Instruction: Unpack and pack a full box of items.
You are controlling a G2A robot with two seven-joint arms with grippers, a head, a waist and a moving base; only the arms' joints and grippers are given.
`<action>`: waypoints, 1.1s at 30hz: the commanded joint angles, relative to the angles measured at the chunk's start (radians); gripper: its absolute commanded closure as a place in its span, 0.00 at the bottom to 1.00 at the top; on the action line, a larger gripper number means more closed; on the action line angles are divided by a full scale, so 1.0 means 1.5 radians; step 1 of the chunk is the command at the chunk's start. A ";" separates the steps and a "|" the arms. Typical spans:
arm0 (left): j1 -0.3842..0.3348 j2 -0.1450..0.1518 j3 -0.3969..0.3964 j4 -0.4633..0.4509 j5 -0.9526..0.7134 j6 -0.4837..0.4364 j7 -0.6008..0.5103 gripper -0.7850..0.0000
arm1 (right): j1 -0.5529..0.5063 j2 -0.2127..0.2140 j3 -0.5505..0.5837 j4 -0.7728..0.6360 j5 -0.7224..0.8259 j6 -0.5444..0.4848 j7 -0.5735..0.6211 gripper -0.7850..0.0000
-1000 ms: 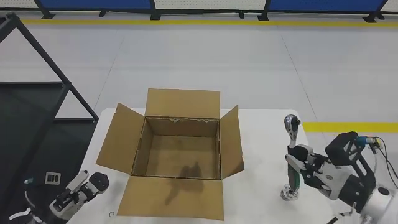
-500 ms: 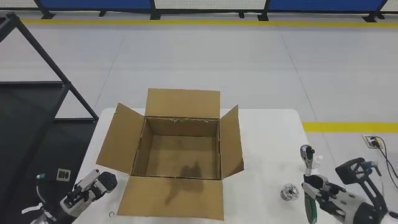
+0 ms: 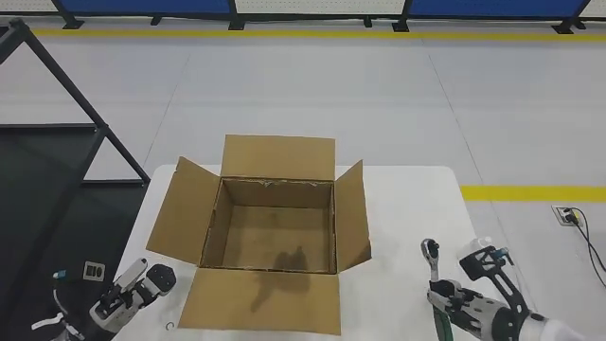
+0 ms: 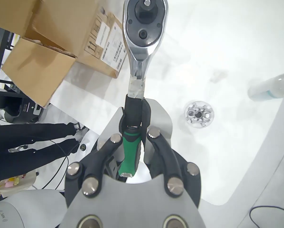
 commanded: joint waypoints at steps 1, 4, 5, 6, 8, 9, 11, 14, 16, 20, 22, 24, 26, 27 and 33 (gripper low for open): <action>0.000 0.000 -0.001 0.002 -0.001 0.000 -0.002 0.00 | 0.004 0.002 -0.030 0.030 -0.039 0.014 -0.010 1.00; 0.000 0.001 -0.002 0.002 -0.001 0.001 -0.002 0.00 | 0.008 0.005 -0.067 0.072 -0.075 0.030 -0.029 1.00; -0.001 0.001 -0.001 0.001 -0.001 0.002 -0.002 0.00 | 0.009 0.006 -0.075 0.083 -0.085 0.035 -0.033 1.00; -0.002 0.001 -0.001 0.000 -0.001 0.003 -0.002 0.00 | 0.008 0.007 -0.082 0.094 -0.085 0.039 -0.034 1.00; -0.004 0.001 0.001 0.000 -0.001 0.004 0.000 0.00 | 0.009 0.010 -0.091 0.112 -0.096 0.041 -0.037 1.00; -0.006 0.002 0.003 0.000 -0.001 0.005 0.000 0.00 | 0.009 0.011 -0.095 0.119 -0.108 0.046 -0.043 1.00; -0.009 0.002 0.006 0.002 0.000 0.007 0.002 0.00 | 0.012 0.013 -0.103 0.131 -0.129 0.055 -0.051 1.00; -0.014 0.002 0.010 0.004 0.004 0.008 0.002 0.00 | 0.018 0.016 -0.119 0.146 -0.161 0.070 -0.066 1.00; -0.016 0.003 0.012 0.005 0.004 0.009 0.000 0.00 | 0.024 0.018 -0.131 0.157 -0.178 0.079 -0.073 1.00; -0.021 0.003 0.014 0.006 0.008 0.012 0.001 0.00 | 0.043 0.021 -0.161 0.187 -0.198 0.084 -0.077 1.00; -0.023 0.004 0.016 0.007 0.008 0.015 0.002 0.00 | 0.056 0.022 -0.177 0.204 -0.221 0.093 -0.087 1.00; -0.025 0.004 0.016 0.008 0.010 0.016 0.002 0.00 | 0.068 0.023 -0.192 0.222 -0.237 0.102 -0.095 1.00; -0.026 0.005 0.016 0.011 0.010 0.017 0.003 0.00 | 0.082 0.024 -0.203 0.242 -0.256 0.111 -0.102 1.00; -0.026 0.005 0.016 0.012 0.011 0.017 0.004 0.00 | 0.088 0.024 -0.208 0.252 -0.261 0.116 -0.106 1.00; -0.026 0.005 0.016 0.016 0.006 0.016 0.006 0.00 | 0.114 0.028 -0.220 0.291 -0.281 0.133 -0.115 1.00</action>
